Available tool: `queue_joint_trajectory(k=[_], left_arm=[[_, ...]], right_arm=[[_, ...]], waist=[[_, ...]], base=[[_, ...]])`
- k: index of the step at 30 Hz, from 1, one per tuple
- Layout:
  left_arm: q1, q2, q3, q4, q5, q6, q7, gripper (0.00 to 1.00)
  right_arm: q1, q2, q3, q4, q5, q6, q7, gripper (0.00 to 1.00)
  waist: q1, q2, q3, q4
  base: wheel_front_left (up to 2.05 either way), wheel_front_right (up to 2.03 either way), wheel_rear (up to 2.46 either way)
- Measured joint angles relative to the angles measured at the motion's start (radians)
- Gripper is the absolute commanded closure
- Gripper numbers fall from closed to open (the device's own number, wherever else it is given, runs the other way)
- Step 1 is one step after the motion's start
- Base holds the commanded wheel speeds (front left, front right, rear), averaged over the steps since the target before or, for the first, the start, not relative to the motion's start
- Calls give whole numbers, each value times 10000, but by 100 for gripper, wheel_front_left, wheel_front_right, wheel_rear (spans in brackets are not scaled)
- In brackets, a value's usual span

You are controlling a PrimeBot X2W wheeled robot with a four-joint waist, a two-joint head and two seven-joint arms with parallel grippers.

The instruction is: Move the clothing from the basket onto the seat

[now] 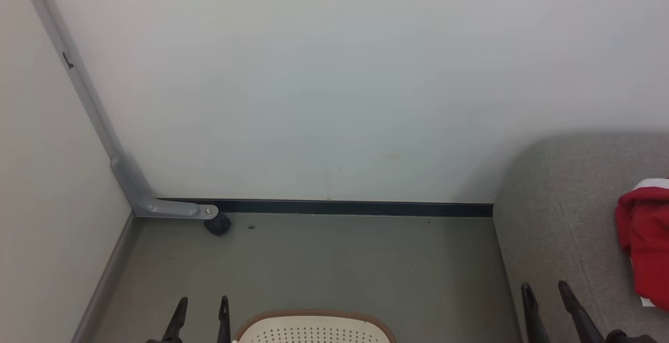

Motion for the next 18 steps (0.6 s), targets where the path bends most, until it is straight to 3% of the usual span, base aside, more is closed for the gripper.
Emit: queue_joint_trajectory(k=[18], left_arm=[[156, -194, 84, -33, 596, -2, 0, 0]], right_arm=[[161, 127, -19, 198, -207, -17, 2, 0]], waist=[[0, 0, 54, -94]], base=[[0, 0, 0]])
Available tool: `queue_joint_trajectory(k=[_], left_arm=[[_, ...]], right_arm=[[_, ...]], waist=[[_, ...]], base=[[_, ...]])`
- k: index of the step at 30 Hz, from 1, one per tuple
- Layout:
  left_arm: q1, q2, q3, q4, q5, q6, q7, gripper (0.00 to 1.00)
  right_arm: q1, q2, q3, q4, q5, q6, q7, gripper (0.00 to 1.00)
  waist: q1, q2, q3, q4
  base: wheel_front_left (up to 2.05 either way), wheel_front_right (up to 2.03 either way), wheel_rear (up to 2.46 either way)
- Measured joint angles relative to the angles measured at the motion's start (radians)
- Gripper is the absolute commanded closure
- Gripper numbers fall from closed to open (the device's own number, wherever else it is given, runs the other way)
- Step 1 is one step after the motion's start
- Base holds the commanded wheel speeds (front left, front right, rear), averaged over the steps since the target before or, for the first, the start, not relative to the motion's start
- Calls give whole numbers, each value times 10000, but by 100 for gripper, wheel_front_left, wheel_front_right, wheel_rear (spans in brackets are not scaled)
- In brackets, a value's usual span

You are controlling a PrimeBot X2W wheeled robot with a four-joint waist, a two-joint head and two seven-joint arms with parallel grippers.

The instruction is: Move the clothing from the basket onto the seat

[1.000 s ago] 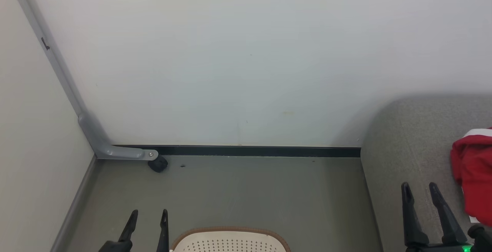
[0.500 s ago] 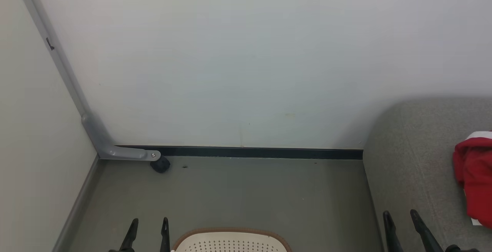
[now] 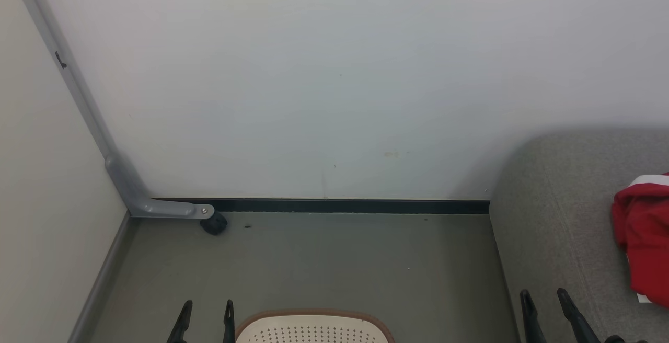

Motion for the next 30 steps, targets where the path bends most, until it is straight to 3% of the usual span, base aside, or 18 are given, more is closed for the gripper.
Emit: queue_joint_trajectory(k=[24, 25, 30], left_arm=[[151, -128, 196, -286, -520, -1062, 0, 0], [158, -136, 190, -274, -604, -1068, 0, 100], [443, -148, 153, 161, -652, -1062, 15, 100]], right_arm=[[-2, 40, -144, 73, -244, 0, 0, 0], [2, 44, -136, 98, -245, 2, 6, 100], [264, 165, -82, 593, -234, 2, 42, 100]], waist=[[0, 0, -3, -27], [0, 0, -5, -27], [0, 0, -4, -29]], base=[[0, 0, 0], [0, 0, 0], [0, 0, 0]])
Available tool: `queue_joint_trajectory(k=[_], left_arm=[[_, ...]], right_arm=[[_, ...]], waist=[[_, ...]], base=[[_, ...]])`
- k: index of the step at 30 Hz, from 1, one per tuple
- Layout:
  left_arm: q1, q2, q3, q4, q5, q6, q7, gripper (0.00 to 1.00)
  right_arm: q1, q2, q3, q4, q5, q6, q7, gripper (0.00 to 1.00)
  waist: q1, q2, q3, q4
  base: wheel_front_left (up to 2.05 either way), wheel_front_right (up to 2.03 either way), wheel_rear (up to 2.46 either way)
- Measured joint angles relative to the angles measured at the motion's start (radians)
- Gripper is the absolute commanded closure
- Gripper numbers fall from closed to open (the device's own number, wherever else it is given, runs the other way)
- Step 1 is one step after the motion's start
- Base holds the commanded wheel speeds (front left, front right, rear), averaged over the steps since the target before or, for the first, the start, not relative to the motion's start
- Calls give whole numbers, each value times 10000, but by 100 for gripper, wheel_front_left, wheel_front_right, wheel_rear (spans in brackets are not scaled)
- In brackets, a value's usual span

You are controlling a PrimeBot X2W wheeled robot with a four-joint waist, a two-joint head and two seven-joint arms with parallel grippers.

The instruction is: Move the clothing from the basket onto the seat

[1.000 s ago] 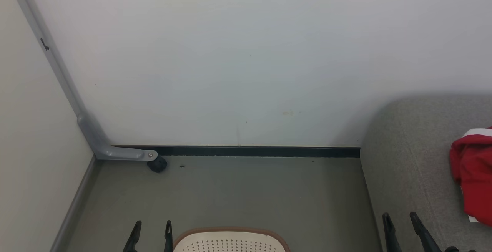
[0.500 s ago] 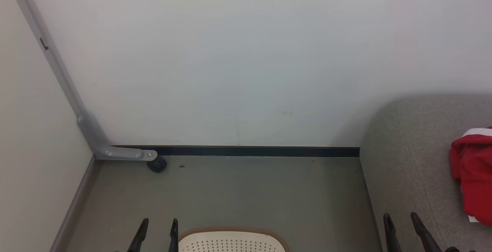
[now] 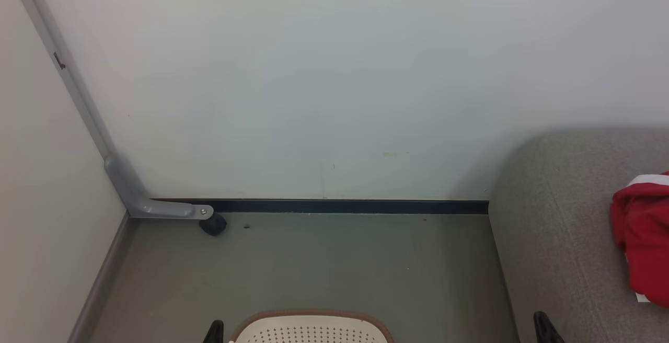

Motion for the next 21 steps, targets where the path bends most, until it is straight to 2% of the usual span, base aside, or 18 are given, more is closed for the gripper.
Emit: queue_joint_trajectory(k=[6, 21], left_arm=[[-2, -12, 190, 27, -431, -88, 203, 100], [-56, -107, 711, 46, -2715, -270, 886, 100]], right_arm=[[-34, 29, -146, 81, 533, 4, 182, 100], [-295, 140, -537, 265, 2926, 12, 871, 100]], waist=[[0, -1, 25, -12], [0, -1, 82, -40]], base=[[0, 0, 0], [0, 0, 0]])
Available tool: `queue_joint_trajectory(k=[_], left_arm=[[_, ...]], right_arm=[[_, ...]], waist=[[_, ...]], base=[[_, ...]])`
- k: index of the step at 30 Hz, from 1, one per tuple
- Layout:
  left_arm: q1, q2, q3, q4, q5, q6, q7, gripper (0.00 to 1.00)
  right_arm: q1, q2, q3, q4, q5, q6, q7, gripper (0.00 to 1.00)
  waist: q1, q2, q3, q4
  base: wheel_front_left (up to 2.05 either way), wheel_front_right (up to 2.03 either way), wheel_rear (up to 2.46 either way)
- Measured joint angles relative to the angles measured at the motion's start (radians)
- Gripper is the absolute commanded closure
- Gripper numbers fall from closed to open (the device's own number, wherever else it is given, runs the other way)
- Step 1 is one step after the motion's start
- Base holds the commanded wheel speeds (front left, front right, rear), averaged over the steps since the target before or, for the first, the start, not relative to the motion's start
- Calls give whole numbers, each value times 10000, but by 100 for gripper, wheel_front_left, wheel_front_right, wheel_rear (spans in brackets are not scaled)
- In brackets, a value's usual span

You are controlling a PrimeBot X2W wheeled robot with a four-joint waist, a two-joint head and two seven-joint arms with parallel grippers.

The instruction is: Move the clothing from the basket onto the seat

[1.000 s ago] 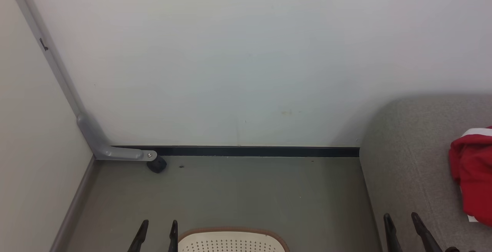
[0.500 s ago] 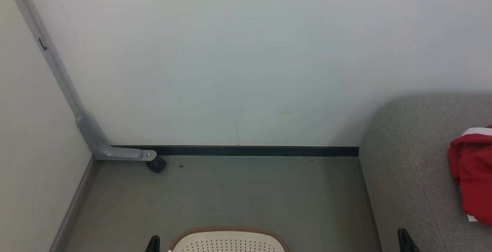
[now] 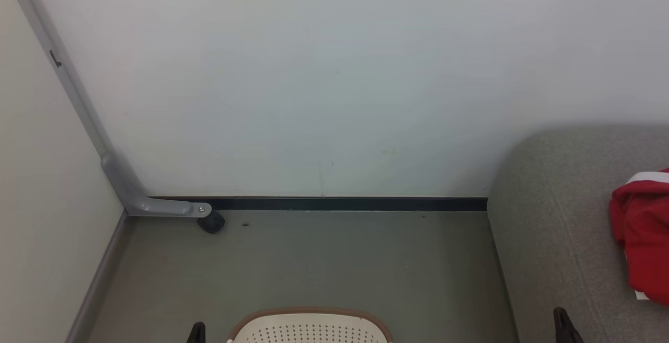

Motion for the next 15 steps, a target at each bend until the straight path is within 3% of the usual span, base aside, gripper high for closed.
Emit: queue_joint_trajectory(k=[15], left_arm=[[-167, -58, 485, -6, -1824, -182, 537, 100]], right_arm=[[-226, 77, -326, 128, 1927, 13, 529, 100]], waist=[[0, 0, 53, -25]], base=[[0, 0, 0]])
